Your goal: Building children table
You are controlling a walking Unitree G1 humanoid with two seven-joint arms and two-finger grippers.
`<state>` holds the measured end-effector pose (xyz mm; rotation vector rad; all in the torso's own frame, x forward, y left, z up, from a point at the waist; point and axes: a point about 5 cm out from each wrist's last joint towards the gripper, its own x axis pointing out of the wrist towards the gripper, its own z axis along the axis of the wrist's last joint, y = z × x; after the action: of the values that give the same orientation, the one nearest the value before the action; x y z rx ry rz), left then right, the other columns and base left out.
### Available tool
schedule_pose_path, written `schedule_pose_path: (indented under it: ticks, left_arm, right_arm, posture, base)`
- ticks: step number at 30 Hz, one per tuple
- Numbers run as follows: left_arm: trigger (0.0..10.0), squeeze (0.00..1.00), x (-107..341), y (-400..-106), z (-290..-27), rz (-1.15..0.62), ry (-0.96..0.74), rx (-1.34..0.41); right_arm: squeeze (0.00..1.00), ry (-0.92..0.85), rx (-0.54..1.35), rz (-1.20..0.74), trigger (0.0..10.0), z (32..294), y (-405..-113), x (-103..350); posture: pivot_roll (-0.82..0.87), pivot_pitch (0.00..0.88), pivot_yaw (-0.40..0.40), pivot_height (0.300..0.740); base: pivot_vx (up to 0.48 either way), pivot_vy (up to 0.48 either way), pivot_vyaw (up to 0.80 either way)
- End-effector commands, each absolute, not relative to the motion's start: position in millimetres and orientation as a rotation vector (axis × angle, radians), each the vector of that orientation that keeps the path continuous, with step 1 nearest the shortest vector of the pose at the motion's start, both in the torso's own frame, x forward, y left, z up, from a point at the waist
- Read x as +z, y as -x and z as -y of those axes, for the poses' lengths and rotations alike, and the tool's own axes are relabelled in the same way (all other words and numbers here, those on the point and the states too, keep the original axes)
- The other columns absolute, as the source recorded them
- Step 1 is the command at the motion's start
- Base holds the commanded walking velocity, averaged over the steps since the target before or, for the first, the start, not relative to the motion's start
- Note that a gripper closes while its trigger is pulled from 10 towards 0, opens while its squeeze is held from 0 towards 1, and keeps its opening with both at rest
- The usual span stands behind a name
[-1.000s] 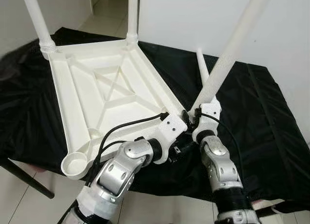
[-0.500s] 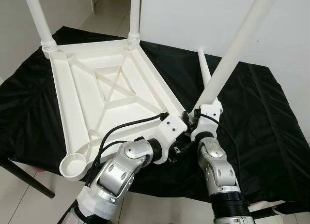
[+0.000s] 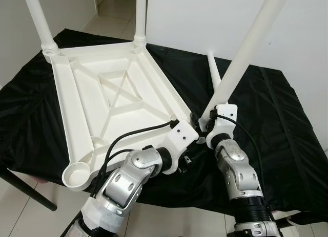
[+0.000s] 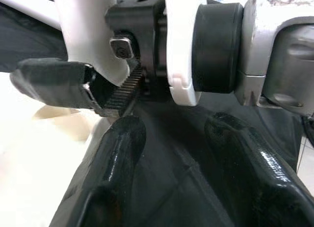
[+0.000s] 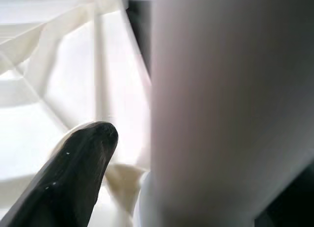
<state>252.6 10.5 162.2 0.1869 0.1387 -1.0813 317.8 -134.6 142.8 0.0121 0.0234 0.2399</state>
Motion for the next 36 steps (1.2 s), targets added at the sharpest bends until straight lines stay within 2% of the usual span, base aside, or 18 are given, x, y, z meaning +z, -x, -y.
schedule_pose_path:
  ticks: [1, 2, 5, 9, 15, 16, 17, 18, 19, 26, 36]
  left_arm:
    - [10.0, 0.00, 163.7, -250.4, -8.3, -0.126, -0.188, -1.087]
    - [10.0, 0.00, 163.7, -250.4, -8.3, -0.126, -0.188, -1.087]
    - [10.0, 0.00, 164.5, -251.5, -9.0, -0.122, -0.194, -1.089]
    - [10.0, 0.00, 164.9, -251.6, -8.8, -0.121, -0.196, -1.092]
    - [10.0, 0.00, 165.4, -252.1, -9.3, -0.120, -0.197, -1.090]
    - [10.0, 0.00, 165.5, -252.0, -9.5, -0.121, -0.197, -1.089]
    - [10.0, 0.00, 165.5, -252.0, -9.5, -0.121, -0.197, -1.089]
    - [10.0, 0.00, 165.5, -251.8, -9.7, -0.121, -0.197, -1.089]
    - [10.0, 0.00, 165.6, -251.6, -10.0, -0.122, -0.197, -1.087]
    - [10.0, 0.00, 165.4, -251.2, -11.2, -0.125, -0.196, -1.081]
    - [10.0, 0.00, 165.5, -250.0, -10.7, -0.126, -0.192, -1.085]
  right_arm:
    - [0.00, -0.004, 0.298, -0.030, 10.0, 136.6, -320.1, 141.4]
    - [0.00, -0.004, 0.298, -0.030, 10.0, 136.6, -320.1, 141.4]
    - [0.00, 0.117, 0.539, -0.006, 10.0, 142.3, -326.4, 143.5]
    - [0.00, 0.184, 0.613, -0.012, 10.0, 146.5, -332.2, 139.9]
    - [0.00, 0.194, 0.659, -0.036, 10.0, 150.1, -336.4, 134.1]
    - [0.00, 0.192, 0.674, -0.061, 4.3, 151.4, -337.3, 130.2]
    - [0.00, 0.192, 0.674, -0.061, 4.3, 151.4, -337.3, 130.2]
    - [0.00, 0.189, 0.693, -0.080, 2.4, 152.7, -338.1, 126.7]
    - [0.00, 0.181, 0.703, -0.101, 0.0, 154.4, -338.9, 122.9]
    - [0.00, 0.159, 0.766, -0.140, 0.0, 154.4, -336.7, 110.1]
    - [0.00, 0.117, 0.756, -0.108, 0.0, 151.3, -335.0, 111.8]
  posture:
    - [0.16, 0.000, -0.121, 0.740]
    - [0.16, 0.000, -0.121, 0.740]
    - [0.15, 0.000, -0.116, 0.740]
    - [0.16, 0.000, -0.113, 0.740]
    - [0.17, 0.000, -0.111, 0.740]
    - [0.17, 0.000, -0.111, 0.740]
    - [0.17, 0.000, -0.111, 0.740]
    - [0.17, 0.000, -0.111, 0.740]
    - [0.17, 0.000, -0.111, 0.740]
    - [0.18, 0.000, -0.113, 0.740]
    - [0.17, 0.008, -0.109, 0.740]
  base:
    - [0.000, 0.000, 0.00]
    - [0.000, 0.000, 0.00]
    - [0.000, 0.000, 0.00]
    - [0.000, 0.000, 0.00]
    - [0.000, 0.000, 0.00]
    - [0.000, 0.000, 0.00]
    - [0.000, 0.000, 0.00]
    - [0.000, 0.000, 0.00]
    - [0.000, 0.000, 0.00]
    - [0.000, 0.000, 0.00]
    - [0.000, 0.000, 0.00]
